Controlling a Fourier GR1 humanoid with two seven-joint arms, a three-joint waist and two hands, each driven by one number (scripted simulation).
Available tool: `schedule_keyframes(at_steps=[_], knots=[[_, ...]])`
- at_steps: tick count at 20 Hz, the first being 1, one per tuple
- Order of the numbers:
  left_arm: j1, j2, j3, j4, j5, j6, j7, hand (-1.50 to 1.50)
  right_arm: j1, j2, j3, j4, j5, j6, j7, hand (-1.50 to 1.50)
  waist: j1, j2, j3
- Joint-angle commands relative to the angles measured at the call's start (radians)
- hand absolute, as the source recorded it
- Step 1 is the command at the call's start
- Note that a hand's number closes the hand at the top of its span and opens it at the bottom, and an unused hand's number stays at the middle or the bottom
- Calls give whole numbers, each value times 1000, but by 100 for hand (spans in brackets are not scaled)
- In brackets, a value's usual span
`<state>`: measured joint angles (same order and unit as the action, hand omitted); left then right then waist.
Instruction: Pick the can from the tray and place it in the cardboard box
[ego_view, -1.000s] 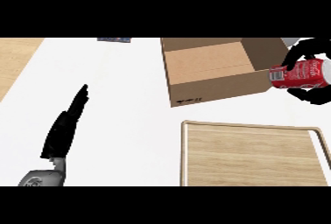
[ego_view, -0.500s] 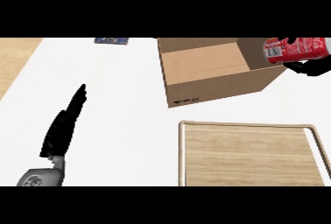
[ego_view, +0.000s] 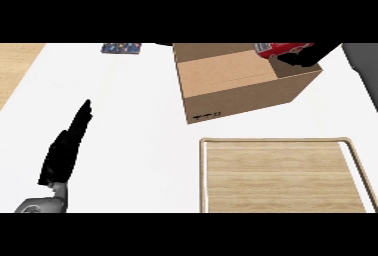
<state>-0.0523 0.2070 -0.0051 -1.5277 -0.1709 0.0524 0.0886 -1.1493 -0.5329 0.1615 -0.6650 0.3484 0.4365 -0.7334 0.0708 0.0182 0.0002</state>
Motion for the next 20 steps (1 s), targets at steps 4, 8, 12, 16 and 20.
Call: schedule_keyframes(at_steps=[4, 8, 12, 16, 20], knots=[[14, 14, 24, -42, 10, -8, 40, 0, -78, 151, 97, 127, 89, 24, -45, 150, -25, -6, 0], [48, 8, 15, -64, -5, 0, 18, 0, -94, 241, 129, 199, 142, -46, -20, 150, -28, -7, 0], [8, -14, 15, 23, -15, 11, -32, 0, -143, 319, 134, 306, 187, -119, 13, 150, -26, -2, -1], [-15, 13, 53, 85, 21, -28, -60, 0, -113, 392, 120, 392, 190, -161, 47, -150, -23, 4, -1], [49, -31, -6, -12, -28, 11, -30, 0, -166, 420, 73, 443, 167, -136, 42, -150, -20, -3, 0]])
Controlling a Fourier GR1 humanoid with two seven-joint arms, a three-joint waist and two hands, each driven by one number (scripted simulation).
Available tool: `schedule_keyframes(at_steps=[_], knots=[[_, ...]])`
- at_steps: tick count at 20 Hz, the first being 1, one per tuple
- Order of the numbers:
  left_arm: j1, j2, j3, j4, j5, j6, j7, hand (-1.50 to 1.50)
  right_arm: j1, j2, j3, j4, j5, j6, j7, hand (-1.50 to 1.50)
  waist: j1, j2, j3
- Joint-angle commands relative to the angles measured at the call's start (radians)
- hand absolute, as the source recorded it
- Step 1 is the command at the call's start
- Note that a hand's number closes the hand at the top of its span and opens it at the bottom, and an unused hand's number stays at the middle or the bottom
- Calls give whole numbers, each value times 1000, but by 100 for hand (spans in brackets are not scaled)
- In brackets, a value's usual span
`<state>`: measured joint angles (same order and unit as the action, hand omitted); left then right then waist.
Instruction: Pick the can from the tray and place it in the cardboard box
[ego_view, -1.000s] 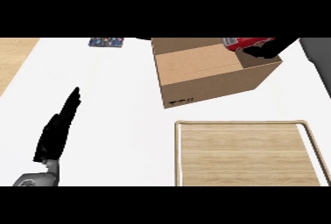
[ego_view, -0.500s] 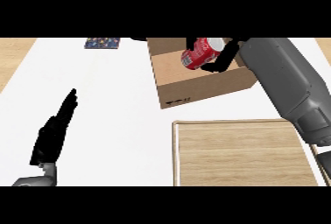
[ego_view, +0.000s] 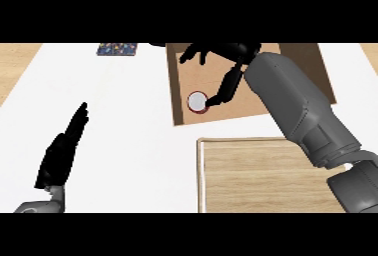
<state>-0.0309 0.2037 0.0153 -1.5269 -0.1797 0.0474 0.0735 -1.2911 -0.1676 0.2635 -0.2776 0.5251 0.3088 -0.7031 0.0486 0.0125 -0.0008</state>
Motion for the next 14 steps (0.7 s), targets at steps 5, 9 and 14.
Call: schedule_keyframes(at_steps=[5, 9, 14], knots=[[5, -12, -7, -52, -17, 16, 53, 0, -23, 69, -167, 80, -140, 17, 23, -150, -5, -1, 1], [-2, -25, -20, -18, -13, 5, 18, 0, -51, 33, -299, 125, -261, 40, 58, -150, 7, 10, 1], [-18, -8, -4, -16, -2, -10, 33, 0, -68, -102, -418, 182, -375, 202, 89, -150, 16, 20, 2]])
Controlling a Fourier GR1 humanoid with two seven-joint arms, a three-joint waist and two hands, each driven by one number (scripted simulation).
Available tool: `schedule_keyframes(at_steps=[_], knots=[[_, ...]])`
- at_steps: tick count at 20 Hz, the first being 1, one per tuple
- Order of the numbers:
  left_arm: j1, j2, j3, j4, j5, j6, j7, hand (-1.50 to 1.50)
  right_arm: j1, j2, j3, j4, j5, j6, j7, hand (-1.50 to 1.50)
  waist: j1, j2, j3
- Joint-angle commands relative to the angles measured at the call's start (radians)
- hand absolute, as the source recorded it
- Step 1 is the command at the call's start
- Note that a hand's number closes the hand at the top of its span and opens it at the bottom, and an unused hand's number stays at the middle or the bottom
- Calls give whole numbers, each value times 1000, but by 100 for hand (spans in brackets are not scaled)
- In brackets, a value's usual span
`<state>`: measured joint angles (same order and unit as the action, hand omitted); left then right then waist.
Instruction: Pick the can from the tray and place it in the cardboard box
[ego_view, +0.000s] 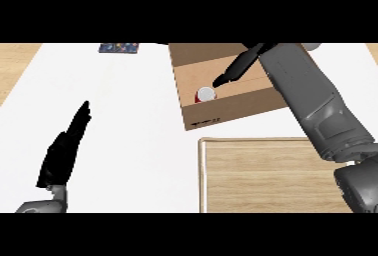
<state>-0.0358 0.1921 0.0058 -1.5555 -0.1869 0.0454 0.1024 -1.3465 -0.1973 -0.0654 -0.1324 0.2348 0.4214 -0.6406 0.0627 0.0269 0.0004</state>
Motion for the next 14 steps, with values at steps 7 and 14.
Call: schedule_keyframes(at_steps=[7, 14], knots=[[-33, -11, -13, 12, -1, -8, -24, 0, -37, -244, -175, 76, -156, 56, 127, -150, 40, 31, 1], [-39, -32, -41, 5, -20, 2, -23, 0, 11, -402, -197, 77, -175, 168, 125, -150, 64, 45, 5]])
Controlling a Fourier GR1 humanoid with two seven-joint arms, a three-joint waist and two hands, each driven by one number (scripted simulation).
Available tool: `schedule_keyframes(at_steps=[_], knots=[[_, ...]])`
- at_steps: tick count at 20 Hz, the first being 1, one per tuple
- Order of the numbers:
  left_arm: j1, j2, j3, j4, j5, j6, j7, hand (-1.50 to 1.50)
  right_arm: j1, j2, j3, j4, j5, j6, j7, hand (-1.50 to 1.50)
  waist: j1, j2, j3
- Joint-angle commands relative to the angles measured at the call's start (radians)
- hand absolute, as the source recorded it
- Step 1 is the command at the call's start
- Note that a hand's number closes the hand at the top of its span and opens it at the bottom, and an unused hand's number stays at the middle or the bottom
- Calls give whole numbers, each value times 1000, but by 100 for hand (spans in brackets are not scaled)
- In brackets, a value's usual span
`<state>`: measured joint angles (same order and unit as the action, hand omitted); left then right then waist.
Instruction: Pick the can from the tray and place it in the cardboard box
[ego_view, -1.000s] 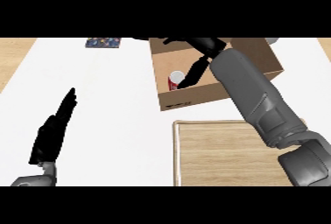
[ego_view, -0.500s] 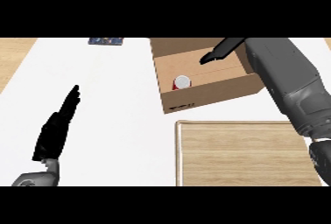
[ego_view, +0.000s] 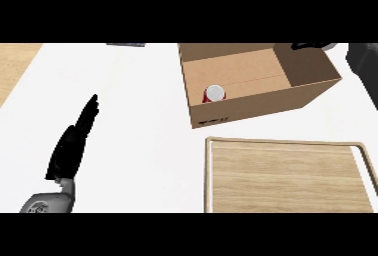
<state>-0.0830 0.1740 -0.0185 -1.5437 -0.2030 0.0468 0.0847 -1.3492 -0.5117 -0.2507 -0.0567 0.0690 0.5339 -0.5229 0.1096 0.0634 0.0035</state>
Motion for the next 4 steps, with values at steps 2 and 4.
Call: schedule_keyframes(at_steps=[2, 4], knots=[[-8, -2, -3, -18, 6, -6, -2, 0, 38, -94, -6, -12, -4, 87, -24, -150, 27, 11, 3], [-22, -20, -26, -31, -7, 1, 21, 0, 39, -125, -6, -18, -3, 100, -15, -150, 29, 14, 5]])
